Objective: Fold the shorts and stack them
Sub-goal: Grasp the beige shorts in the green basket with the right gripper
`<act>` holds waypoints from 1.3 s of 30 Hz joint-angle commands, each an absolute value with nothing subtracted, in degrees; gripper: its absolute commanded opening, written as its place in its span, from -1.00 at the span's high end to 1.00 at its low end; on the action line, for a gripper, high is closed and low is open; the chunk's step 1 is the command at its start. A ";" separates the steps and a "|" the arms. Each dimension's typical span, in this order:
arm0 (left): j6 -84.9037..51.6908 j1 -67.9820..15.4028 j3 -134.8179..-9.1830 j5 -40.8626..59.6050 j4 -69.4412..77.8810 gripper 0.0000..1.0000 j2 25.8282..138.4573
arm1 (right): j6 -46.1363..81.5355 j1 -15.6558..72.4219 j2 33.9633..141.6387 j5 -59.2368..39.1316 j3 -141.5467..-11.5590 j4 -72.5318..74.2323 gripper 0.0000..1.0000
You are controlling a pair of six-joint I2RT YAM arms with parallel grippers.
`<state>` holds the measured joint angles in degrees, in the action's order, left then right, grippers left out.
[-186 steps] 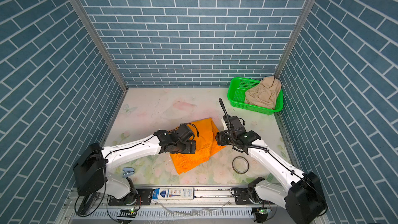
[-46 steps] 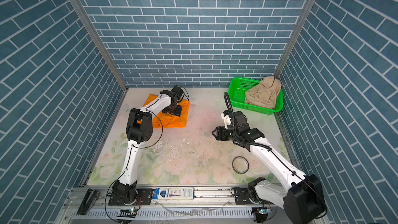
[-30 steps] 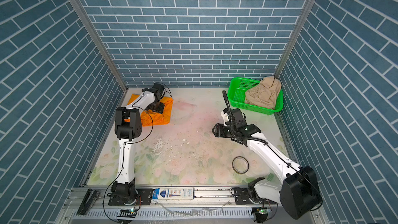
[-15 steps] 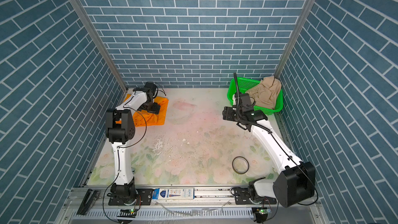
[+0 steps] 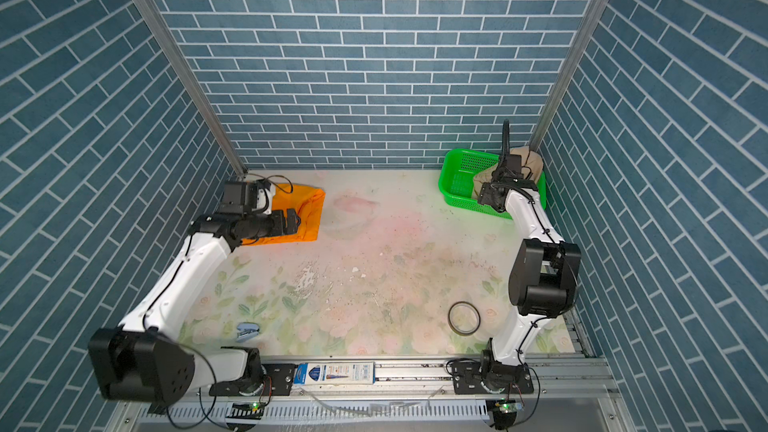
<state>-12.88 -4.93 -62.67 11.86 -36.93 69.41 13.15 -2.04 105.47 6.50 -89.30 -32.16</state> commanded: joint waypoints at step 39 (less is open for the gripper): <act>-16.23 -5.27 -53.44 9.32 -36.97 -0.99 54.75 | 13.13 -5.71 111.18 -14.34 -89.74 -7.20 1.00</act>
